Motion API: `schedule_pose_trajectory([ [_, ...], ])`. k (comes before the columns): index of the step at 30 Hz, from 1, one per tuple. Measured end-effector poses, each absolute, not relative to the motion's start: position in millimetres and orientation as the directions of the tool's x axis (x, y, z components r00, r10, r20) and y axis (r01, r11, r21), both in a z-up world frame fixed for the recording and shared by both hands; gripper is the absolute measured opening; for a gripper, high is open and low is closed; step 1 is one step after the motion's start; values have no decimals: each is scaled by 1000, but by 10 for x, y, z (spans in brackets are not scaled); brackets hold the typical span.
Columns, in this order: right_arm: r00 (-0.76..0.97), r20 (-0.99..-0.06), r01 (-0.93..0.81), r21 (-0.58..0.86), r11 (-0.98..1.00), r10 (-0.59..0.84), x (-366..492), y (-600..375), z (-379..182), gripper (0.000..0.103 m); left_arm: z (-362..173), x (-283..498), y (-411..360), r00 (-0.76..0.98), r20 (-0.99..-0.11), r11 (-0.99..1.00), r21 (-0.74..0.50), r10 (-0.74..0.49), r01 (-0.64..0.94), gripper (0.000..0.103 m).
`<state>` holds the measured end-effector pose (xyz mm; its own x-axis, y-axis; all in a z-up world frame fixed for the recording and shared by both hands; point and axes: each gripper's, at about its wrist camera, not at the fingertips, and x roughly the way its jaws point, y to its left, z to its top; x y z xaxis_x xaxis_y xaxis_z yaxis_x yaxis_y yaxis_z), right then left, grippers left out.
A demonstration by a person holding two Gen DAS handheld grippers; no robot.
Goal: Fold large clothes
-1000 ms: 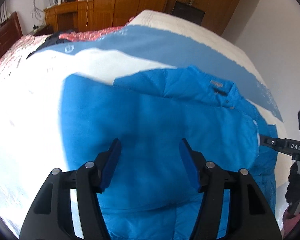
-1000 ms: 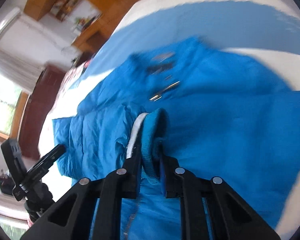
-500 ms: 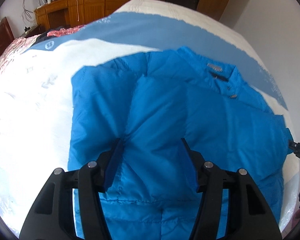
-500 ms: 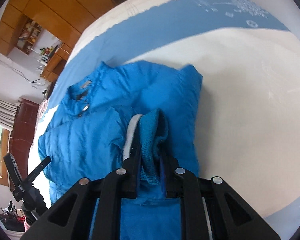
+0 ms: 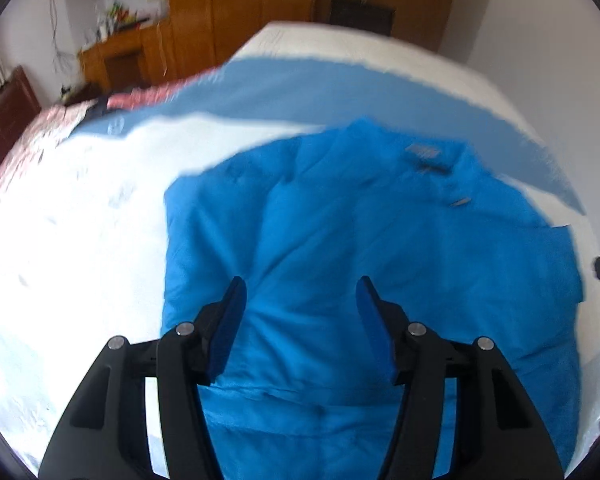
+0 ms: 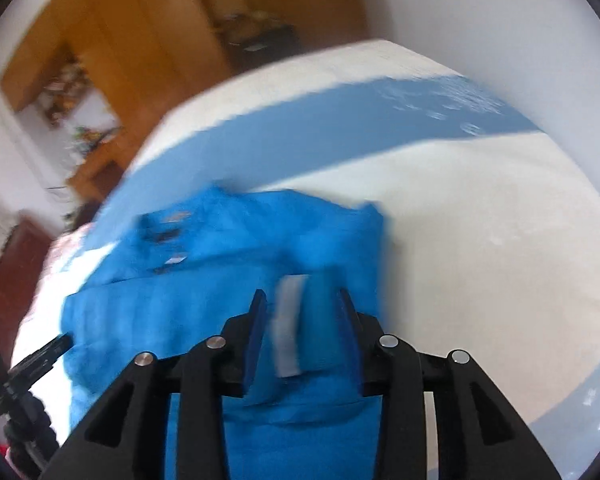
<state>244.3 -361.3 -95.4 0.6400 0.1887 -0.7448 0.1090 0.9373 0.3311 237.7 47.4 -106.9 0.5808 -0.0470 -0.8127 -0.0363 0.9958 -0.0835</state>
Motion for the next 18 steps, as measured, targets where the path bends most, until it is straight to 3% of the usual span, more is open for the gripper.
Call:
schedule_pose_trajectory([
  [5,581,-760,-47,325,945,290,2528,-2860,-1144,33,-1059,2342,67,581,-805,992,-125,-122,34,57],
  [12,525,-813,-35,275,961,252,2556,-2592,-1625,31,-1607,2297,46,516,-852,996,-91,-90,24,55],
  [15,538,-812,-48,241,969,228,2548,-2522,-1688,31,-1680,2291,-3,523,-850,998,-55,-64,34,55],
  [18,506,-817,-55,290,956,277,2565,-2592,-1635,31,-1601,2327,42,502,-860,995,-96,-88,10,54],
])
